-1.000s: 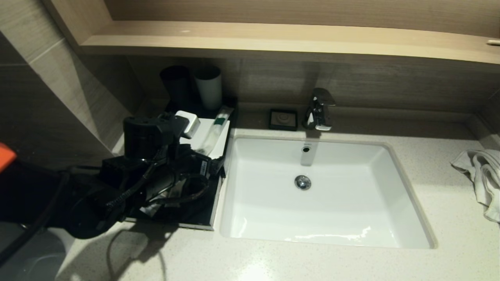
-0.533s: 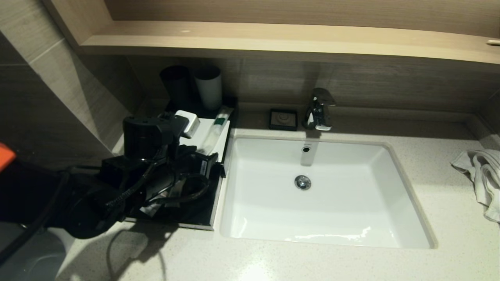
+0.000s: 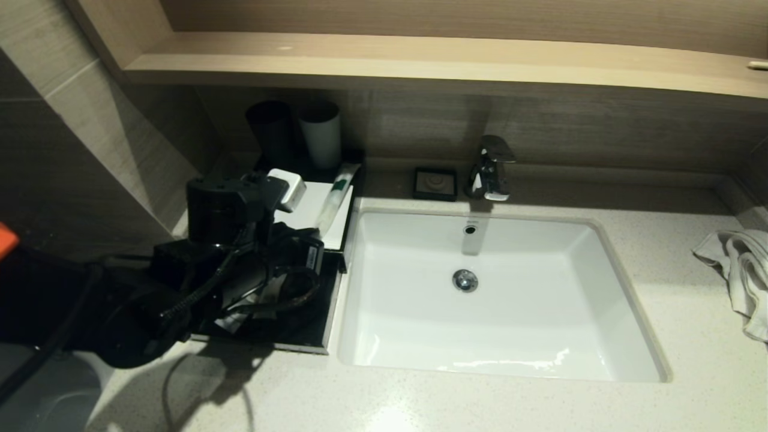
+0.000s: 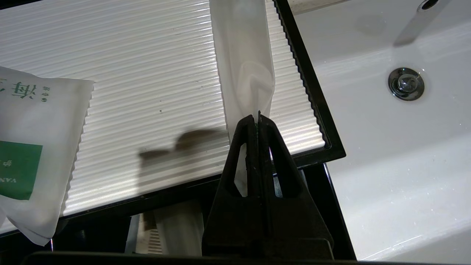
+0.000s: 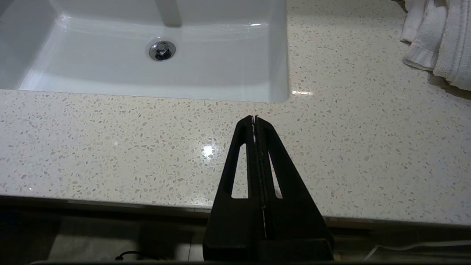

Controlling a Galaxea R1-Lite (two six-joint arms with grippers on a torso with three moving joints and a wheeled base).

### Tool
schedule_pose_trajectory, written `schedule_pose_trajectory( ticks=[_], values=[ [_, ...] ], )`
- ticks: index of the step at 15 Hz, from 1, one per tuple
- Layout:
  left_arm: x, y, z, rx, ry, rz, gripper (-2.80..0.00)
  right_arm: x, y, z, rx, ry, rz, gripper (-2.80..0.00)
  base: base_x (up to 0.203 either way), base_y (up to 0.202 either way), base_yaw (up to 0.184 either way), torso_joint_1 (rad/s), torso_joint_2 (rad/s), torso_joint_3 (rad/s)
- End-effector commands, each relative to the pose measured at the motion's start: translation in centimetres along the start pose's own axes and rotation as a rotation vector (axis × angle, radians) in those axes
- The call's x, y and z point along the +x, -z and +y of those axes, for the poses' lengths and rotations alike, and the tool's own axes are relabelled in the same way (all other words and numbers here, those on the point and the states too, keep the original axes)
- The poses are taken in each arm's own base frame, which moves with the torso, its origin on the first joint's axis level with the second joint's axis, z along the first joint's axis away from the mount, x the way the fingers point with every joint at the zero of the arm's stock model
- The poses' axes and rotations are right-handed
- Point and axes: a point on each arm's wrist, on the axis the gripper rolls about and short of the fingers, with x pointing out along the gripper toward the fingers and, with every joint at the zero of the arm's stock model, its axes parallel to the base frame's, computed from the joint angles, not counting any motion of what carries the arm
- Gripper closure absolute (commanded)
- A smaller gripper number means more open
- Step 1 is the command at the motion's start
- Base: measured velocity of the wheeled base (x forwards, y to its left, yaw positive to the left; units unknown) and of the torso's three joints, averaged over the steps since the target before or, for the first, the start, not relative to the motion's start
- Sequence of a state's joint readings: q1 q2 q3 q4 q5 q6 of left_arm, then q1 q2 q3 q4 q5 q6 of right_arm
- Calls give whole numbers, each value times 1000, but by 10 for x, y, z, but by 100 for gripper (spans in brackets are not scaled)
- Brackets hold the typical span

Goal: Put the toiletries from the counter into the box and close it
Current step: Pick up the bathroom toiletry

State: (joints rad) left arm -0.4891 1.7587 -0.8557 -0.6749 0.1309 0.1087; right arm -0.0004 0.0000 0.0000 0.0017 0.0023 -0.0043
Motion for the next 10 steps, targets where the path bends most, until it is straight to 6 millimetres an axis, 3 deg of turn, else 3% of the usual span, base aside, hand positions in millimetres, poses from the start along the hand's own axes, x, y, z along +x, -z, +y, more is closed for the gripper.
schedule_pose_trajectory(
  ticks=[1, 10],
  values=[
    [-2, -3, 1, -2, -4, -14, 0, 0, 0, 0, 0, 0, 0, 0, 0, 0, 0, 0, 0, 0],
    [-35, -17, 8, -10, -44, -66, 0, 0, 0, 0, 0, 0, 0, 0, 0, 0, 0, 0, 0, 0]
  ],
)
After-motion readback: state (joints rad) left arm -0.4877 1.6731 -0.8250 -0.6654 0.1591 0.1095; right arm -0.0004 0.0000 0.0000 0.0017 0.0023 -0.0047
